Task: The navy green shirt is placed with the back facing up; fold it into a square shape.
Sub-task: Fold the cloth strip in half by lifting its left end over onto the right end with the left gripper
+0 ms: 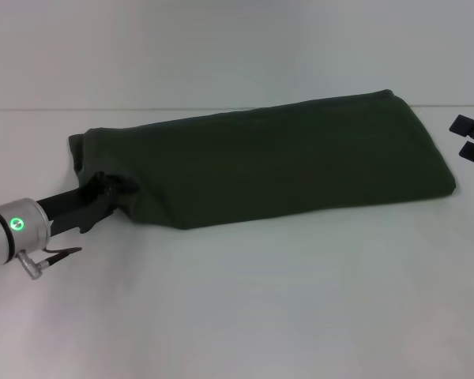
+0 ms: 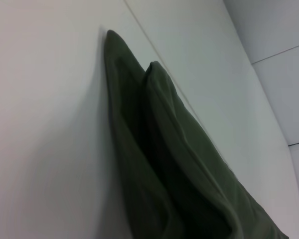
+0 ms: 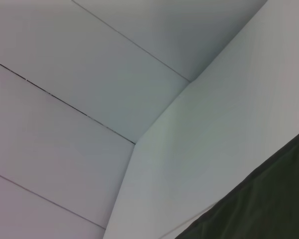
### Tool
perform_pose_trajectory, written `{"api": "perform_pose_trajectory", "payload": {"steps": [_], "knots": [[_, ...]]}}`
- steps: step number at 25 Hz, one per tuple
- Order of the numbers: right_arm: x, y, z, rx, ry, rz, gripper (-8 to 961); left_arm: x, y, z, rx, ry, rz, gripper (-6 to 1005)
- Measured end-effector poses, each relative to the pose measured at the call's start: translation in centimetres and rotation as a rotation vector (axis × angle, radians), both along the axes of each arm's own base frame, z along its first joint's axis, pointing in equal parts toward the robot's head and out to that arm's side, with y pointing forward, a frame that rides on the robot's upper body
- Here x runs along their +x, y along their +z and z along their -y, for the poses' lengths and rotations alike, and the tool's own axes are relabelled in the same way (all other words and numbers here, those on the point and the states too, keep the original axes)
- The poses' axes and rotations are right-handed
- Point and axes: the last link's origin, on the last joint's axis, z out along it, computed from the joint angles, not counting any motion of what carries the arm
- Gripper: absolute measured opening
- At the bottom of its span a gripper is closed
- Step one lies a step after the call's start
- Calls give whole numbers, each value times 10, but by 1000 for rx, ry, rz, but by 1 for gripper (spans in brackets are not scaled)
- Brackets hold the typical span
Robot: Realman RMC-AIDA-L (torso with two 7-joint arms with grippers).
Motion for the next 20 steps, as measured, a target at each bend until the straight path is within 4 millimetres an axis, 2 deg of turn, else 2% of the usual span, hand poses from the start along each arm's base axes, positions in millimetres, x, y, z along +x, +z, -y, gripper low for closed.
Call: {"api": "perform_pose_trajectory", "payload": {"steps": [4,7,12,20], "knots": [[1,1,0,3,-3,-3,852,-3,4,1,11,-2,-14,425],[1,1,0,4,-6,-3,852,-5,11,3,16,-37,-45,192],[2,3,0,14,-13,-8,851,-14,24,8,-8,-90,-145,138],[5,9,-1,45,-30,-24,851,-48,57,18,50,12,-252,126]]}}
